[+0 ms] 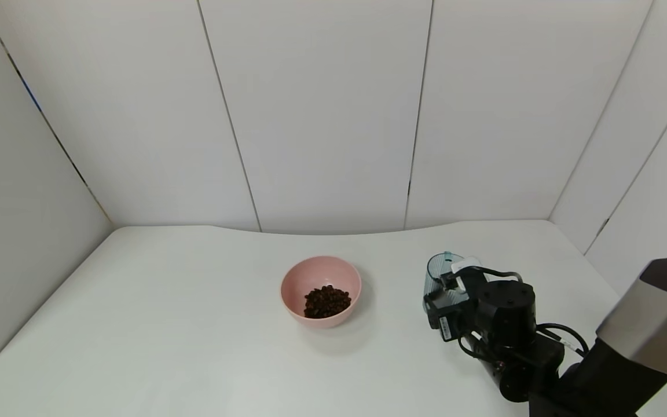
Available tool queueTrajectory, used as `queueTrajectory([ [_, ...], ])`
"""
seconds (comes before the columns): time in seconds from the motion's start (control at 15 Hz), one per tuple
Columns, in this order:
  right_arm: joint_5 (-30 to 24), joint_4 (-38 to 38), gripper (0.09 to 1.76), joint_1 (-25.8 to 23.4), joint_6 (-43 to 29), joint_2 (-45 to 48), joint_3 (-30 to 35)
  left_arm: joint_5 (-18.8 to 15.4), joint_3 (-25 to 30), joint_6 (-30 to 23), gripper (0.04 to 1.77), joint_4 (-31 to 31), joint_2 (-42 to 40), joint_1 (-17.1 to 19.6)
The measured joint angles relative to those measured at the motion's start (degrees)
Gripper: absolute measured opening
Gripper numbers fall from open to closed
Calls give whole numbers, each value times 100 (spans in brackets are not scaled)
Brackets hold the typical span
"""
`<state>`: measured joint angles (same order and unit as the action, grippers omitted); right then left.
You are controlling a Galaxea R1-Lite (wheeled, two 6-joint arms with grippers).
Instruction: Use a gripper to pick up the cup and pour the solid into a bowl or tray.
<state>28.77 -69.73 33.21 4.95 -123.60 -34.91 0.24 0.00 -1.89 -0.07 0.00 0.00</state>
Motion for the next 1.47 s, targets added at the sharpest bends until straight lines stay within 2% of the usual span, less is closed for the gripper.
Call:
queueTrajectory([
  [0.4,22,-703,170,85,34,161,683,0,0,-1,172,0,0,0],
  [1.2,26,-658,170,94,235,1508,1571,0,0,-1,172,-2,0,0],
  [1.47,33,-653,170,122,288,2175,2057,-2,0,-1,172,0,0,0],
])
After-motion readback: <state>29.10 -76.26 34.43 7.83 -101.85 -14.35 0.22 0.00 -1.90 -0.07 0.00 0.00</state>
